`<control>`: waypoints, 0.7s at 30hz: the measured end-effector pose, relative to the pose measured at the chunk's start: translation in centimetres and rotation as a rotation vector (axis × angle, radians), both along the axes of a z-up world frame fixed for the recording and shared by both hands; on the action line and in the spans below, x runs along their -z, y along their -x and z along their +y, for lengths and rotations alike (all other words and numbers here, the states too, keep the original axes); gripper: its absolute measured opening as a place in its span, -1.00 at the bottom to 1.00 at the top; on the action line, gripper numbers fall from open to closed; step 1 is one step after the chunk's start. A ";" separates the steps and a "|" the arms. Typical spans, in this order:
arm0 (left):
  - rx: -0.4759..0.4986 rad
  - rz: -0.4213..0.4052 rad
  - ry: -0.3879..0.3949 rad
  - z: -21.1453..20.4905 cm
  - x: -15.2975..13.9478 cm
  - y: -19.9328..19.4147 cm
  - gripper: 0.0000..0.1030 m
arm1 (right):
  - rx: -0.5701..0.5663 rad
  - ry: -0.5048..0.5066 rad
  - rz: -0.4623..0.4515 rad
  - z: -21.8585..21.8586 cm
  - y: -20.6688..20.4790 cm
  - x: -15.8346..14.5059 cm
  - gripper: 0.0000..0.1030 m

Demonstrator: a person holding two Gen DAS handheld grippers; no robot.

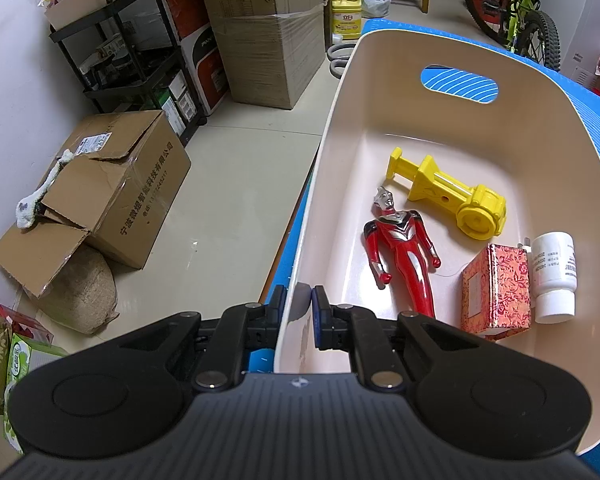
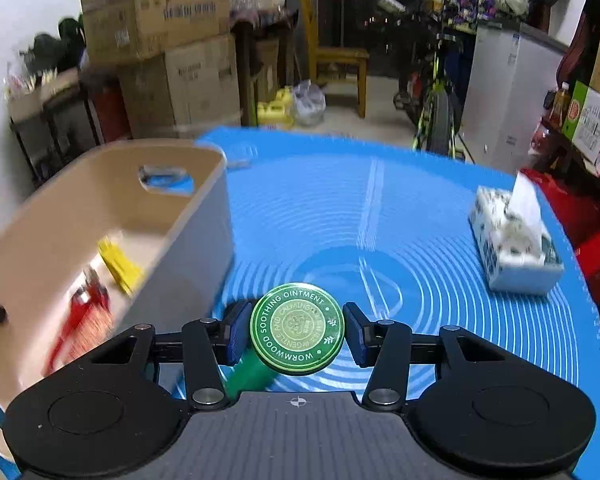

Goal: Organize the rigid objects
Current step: 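Carry the green tin into the bin beside the pill bottle and release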

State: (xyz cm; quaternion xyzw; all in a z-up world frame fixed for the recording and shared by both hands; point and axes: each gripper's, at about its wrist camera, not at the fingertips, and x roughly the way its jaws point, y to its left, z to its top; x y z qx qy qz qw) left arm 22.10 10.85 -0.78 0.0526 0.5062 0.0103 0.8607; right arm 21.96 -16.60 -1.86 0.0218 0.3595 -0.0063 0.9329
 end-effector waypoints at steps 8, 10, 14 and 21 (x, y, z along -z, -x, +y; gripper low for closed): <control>-0.007 0.000 -0.015 -0.2 -0.1 0.0 -0.68 | -0.080 -0.049 -0.074 3.2 -0.9 -2.8 0.06; -0.010 0.001 -0.015 -0.2 -0.1 0.0 -0.68 | -0.105 -0.052 -0.082 4.1 -1.0 -2.9 0.06; -0.010 0.000 -0.022 -0.3 -0.2 0.0 -0.68 | -0.164 -0.052 -0.082 6.3 -1.3 -3.0 0.06; -0.013 0.001 -0.034 -0.6 -0.2 0.0 -0.67 | -0.251 -0.046 -0.056 9.8 -1.5 -2.5 0.06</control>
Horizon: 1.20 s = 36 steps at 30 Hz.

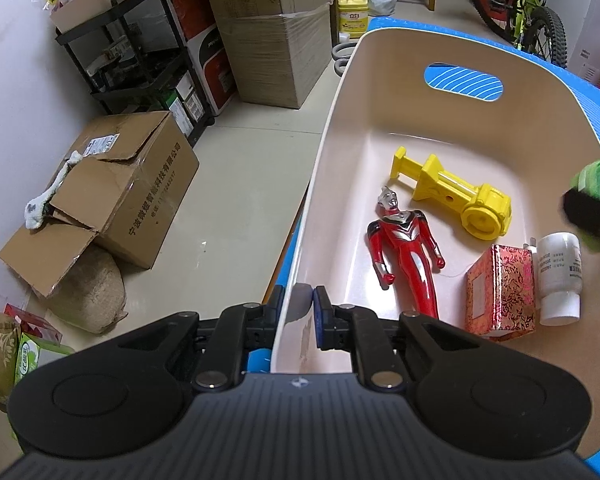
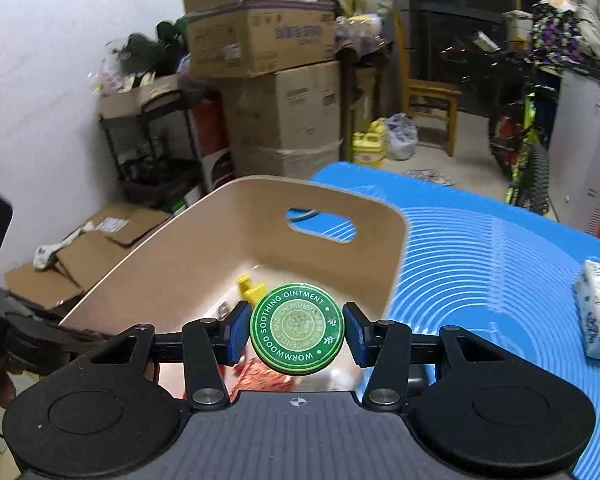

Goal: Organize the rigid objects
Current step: 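Carry the green tin into the bin beside the pill bottle and release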

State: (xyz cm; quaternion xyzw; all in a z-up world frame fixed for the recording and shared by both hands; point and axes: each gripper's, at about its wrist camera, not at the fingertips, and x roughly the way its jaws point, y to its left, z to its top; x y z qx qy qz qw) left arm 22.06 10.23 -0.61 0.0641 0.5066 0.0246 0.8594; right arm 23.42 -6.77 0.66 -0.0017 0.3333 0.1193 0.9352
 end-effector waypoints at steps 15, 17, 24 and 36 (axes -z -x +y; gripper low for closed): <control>-0.004 0.001 -0.010 -0.2 0.1 0.0 -0.66 | -0.070 0.165 0.072 4.5 -0.2 3.6 0.06; -0.005 0.000 -0.012 -0.3 0.1 0.0 -0.66 | -0.074 0.169 0.073 4.4 -0.1 3.6 0.06; -0.009 -0.004 -0.032 -0.7 0.1 0.0 -0.64 | -0.095 0.142 0.072 3.7 -0.1 3.3 0.22; -0.009 -0.004 -0.025 -0.7 0.0 0.1 -0.64 | -0.063 0.046 0.007 -0.7 1.2 0.4 0.41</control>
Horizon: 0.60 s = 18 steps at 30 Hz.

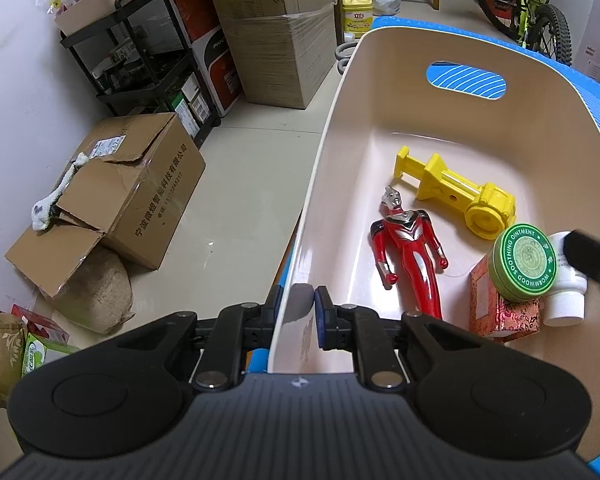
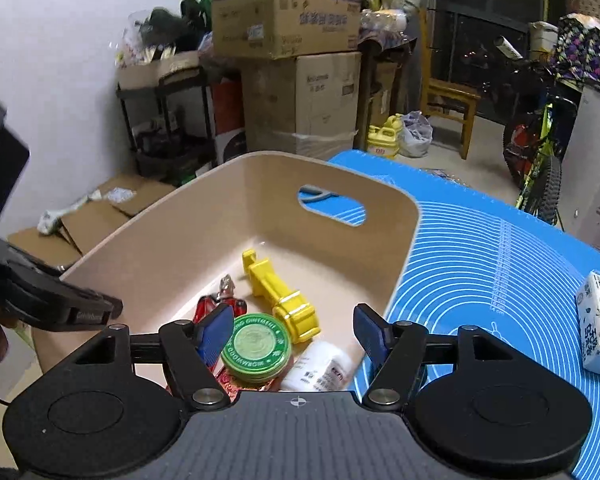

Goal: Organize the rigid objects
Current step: 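Carry the green tin into the bin beside the pill bottle and release, then move the right gripper to the mat and grasp the green-handled tool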

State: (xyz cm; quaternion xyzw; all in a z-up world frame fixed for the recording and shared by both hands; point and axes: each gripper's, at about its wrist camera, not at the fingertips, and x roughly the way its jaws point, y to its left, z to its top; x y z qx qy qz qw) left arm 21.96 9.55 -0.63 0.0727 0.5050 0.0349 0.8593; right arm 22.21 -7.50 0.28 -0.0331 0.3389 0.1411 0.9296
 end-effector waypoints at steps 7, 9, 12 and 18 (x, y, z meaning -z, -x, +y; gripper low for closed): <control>-0.006 -0.002 0.002 0.0 0.0 0.0 -0.64 | 0.051 -0.041 -0.047 -3.4 1.2 -2.4 0.43; -0.008 -0.003 0.002 0.0 0.0 0.0 -0.64 | 0.069 -0.047 -0.047 -4.5 1.3 -2.6 0.44; -0.008 -0.003 0.003 0.0 0.0 0.0 -0.64 | 0.106 -0.043 -0.038 -6.1 1.3 -2.4 0.44; -0.014 -0.001 0.005 0.2 -0.2 0.0 -0.64 | 0.158 -0.042 0.020 -8.4 0.8 -0.3 0.44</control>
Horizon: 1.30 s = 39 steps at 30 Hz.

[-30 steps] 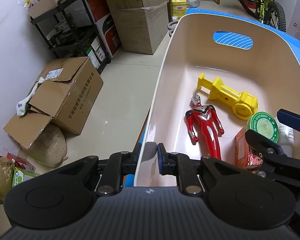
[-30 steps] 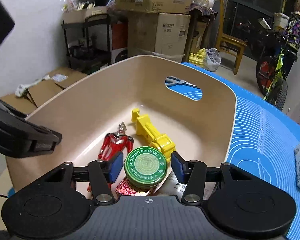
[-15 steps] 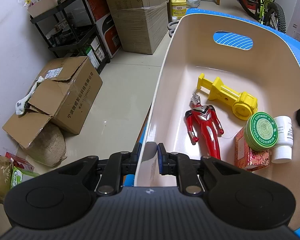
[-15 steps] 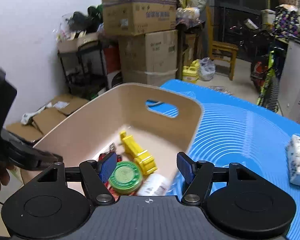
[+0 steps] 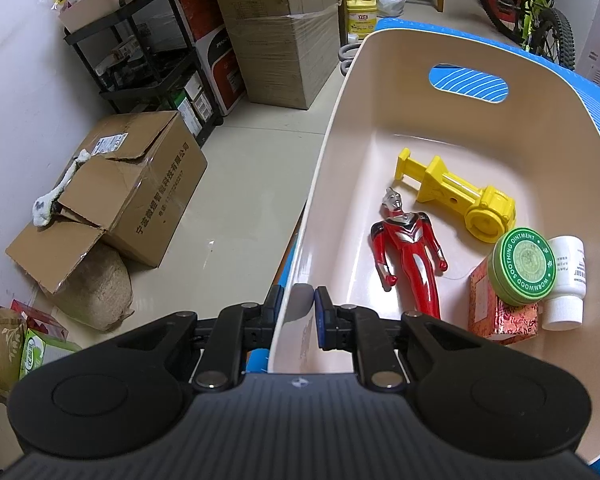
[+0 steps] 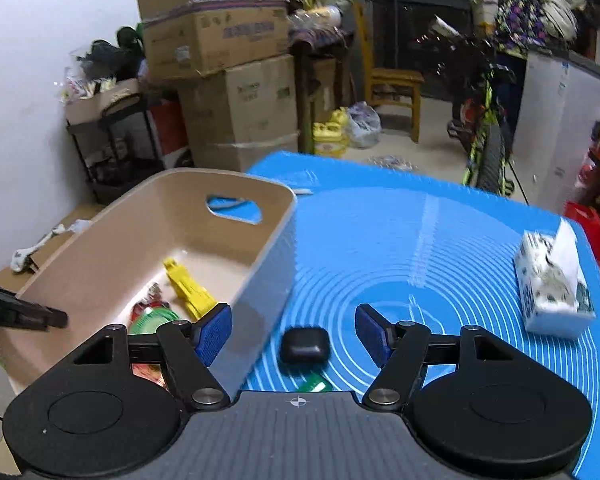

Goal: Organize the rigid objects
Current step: 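Move the right gripper to the mat and grasp the green-handled tool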

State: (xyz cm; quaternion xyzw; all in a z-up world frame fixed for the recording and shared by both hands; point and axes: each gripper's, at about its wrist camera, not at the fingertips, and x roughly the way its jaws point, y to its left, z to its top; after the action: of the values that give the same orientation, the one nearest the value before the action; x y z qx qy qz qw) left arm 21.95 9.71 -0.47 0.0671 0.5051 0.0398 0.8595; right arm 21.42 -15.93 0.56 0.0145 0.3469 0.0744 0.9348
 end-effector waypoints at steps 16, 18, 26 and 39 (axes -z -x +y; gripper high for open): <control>0.001 0.000 -0.004 0.2 0.0 0.0 -0.63 | 0.021 0.020 0.167 -0.8 -2.1 7.0 0.44; 0.001 -0.001 -0.004 0.1 0.0 0.0 -0.63 | 0.025 0.020 0.188 -0.5 -2.4 7.9 0.44; 0.003 0.001 -0.021 0.0 0.1 -0.1 -0.61 | 0.084 -0.022 0.235 0.2 -3.5 10.1 0.44; 0.000 0.003 -0.017 0.0 0.2 -0.1 -0.61 | 0.134 0.067 0.216 2.3 -2.7 10.5 -0.16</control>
State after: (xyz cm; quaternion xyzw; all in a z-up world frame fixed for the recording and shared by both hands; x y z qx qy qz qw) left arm 22.03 9.72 -0.70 0.0742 0.5060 0.0440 0.8582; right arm 24.14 -13.63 -9.91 0.0145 0.4462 -0.0019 0.8948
